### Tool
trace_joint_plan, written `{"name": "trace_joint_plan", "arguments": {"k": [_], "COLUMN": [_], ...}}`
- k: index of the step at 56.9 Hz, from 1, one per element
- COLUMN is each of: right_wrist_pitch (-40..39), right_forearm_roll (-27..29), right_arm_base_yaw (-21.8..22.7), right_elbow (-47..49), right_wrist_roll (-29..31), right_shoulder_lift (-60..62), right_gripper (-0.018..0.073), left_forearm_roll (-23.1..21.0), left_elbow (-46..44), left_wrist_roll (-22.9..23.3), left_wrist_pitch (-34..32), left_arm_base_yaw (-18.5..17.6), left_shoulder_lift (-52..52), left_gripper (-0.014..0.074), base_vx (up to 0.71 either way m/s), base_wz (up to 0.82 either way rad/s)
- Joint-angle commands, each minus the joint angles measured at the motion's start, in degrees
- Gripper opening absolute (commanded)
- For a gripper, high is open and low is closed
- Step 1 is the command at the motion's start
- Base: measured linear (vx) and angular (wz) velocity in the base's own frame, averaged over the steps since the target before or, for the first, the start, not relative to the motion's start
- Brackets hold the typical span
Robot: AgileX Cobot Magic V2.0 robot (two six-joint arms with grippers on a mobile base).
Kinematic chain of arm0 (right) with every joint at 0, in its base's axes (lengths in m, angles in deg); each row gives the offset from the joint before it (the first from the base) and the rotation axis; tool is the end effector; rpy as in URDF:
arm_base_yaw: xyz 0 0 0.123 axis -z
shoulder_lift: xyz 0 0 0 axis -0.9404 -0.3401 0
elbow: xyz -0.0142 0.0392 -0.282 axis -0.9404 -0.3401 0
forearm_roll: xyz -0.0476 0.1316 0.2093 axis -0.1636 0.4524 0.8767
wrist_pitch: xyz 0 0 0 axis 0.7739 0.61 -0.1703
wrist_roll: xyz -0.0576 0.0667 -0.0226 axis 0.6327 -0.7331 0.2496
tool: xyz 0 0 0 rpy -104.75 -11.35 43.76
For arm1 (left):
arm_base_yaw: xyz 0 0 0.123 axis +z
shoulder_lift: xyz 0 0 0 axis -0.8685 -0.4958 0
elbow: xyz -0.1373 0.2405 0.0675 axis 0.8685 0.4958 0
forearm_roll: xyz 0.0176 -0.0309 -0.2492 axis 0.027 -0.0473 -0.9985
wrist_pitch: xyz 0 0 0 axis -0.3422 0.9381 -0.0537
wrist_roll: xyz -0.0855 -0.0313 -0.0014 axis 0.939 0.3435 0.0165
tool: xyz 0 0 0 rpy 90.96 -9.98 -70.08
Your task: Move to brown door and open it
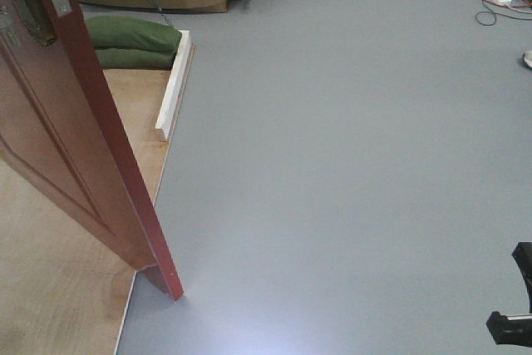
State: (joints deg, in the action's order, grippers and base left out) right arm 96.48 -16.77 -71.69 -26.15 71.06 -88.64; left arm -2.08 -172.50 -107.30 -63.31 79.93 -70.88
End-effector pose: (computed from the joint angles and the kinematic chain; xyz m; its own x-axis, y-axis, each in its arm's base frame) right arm 0.0536 0.0035 0.1737 -0.2589 0.0075 -0.9659 -0.0454 0.9988 0.0200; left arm 0.2868 0.0599 0.5074 0.0102 -0.7998 -0.6001 0.2073 0.5888 -0.7812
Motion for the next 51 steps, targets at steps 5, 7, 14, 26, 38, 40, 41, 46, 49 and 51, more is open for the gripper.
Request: {"name": "trace_joint_plan", "arguments": {"k": [5,7,14,26,38,40,41,46,49,51], "right_wrist_pitch": [-4.3,-4.3,-4.3,-4.4,-4.4,-4.4,-4.4,-4.4,-4.4,-4.4], "right_forearm_roll": [-0.2,-0.2,-0.2,-0.2,-0.2,-0.2,-0.2,-0.2,-0.2,-0.2], "right_arm_base_yaw": [0.1,0.1,0.1,0.1,0.1,0.1,0.1,0.0,0.0,0.0], "right_elbow": [-0.3,-0.3,-0.3,-0.3,-0.3,-0.3,-0.3,-0.3,-0.3,-0.3], "right_wrist_roll": [0.4,0.4,0.4,0.4,0.4,0.4,0.4,0.4,0.4,0.4], "right_shoulder_lift": [0.6,0.6,0.6,0.6,0.6,0.6,0.6,0.6,0.6,0.6], "right_gripper": [0.0000,0.0000,0.0000,0.0000,0.0000,0.0000,0.0000,0.0000,0.0000,0.0000], "left_forearm_roll": [-2.2,-2.2,-2.2,-2.2,-2.2,-2.2,-2.2,-2.2,-2.2,-2.2], "left_elbow": [-2.0,-2.0,-2.0,-2.0,-2.0,-2.0,-2.0,-2.0,-2.0,-2.0], "left_wrist_roll": [0.5,0.5,0.5,0.5,0.5,0.5,0.5,0.5,0.5,0.5], "left_wrist_pitch": [-1.0,-1.0,-1.0,-1.0,-1.0,-1.0,-1.0,-1.0,-1.0,-1.0], "left_arm_base_yaw": [-0.1,-0.1,-0.1,-0.1,-0.1,-0.1,-0.1,-0.1,-0.1,-0.1], "left_shoulder_lift": [1.5,1.5,1.5,1.5,1.5,1.5,1.5,1.5,1.5,1.5], "left_gripper": [-0.0006,-0.0006,-0.0006,-0.0006,-0.0006,-0.0006,-0.0006,-0.0006,-0.0006,-0.0006], "base_vx": [0.00,0.00,0.00,0.00,0.01,0.03,0.04,0.04,0.05,0.05], "base_wz": [0.00,0.00,0.00,-0.01,-0.03,-0.02,-0.02,-0.03,-0.05,-0.05]}}
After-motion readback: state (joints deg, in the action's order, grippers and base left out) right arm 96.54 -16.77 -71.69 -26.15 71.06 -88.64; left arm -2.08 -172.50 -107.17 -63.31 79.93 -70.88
